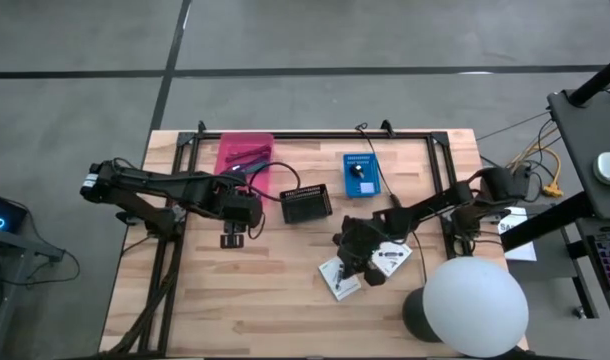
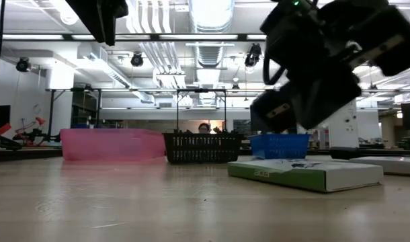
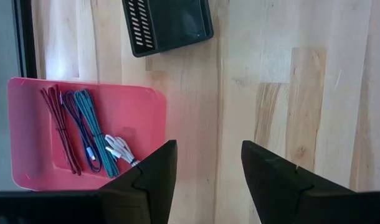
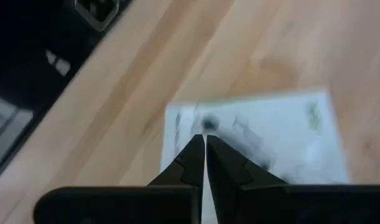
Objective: Pick and place items into bin
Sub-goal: Move the left white card reader box to the center of the table
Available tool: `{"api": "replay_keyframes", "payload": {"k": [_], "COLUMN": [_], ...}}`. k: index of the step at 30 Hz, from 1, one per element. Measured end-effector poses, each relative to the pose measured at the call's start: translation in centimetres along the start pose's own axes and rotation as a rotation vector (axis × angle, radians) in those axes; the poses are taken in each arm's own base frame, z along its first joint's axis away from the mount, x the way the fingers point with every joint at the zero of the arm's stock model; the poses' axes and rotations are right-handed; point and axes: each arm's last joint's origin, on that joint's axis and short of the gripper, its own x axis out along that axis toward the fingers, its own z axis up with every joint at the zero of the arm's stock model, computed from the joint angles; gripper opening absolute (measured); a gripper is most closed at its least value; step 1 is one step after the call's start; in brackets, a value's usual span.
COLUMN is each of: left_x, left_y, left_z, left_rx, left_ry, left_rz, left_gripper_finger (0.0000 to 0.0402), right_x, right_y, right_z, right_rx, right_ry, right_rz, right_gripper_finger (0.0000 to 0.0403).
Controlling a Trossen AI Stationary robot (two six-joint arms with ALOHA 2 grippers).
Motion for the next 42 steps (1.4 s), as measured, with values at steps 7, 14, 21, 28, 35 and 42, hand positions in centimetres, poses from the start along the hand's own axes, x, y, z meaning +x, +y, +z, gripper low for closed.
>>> {"api": "replay_keyframes", "payload": {"k": [7, 14, 21, 28, 35, 42], "left_x": [0.0, 0.0, 0.0, 0.0, 0.0, 0.0], "left_y": [0.0, 0.0, 0.0, 0.0, 0.0, 0.0], "left_z": [0.0, 0.0, 0.0, 0.0, 0.0, 0.0], "left_rx": [-0.001, -0.003, -0.005, 0.0, 0.0, 0.014], "left_ry": [0.0, -0.001, -0.001, 0.0, 0.001, 0.001], "left_rz": [0.001, 0.001, 0.001, 0.001, 0.001, 0.001], "left_gripper_finger": [0.0164, 0.0164, 0.0164, 0.0164, 0.0164, 0.0164], "right_x": [-0.4, 0.0, 0.8, 0.9, 2.2, 3.9], "right_y": [0.0, -0.3, -0.4, -0.4, -0.2, 0.5], "right_z": [-2.8, -2.9, -2.9, -2.2, -2.1, -2.2], "right_rx": [0.132, 0.323, 0.345, 0.317, 0.294, 0.279], "right_ry": [0.217, 0.164, 0.137, 0.071, 0.045, 0.039], "right_rz": [-0.096, -0.117, -0.138, -0.147, -0.125, -0.084], "right_gripper_finger": [0.0009, 0.0009, 0.0009, 0.0009, 0.0009, 0.0008]}}
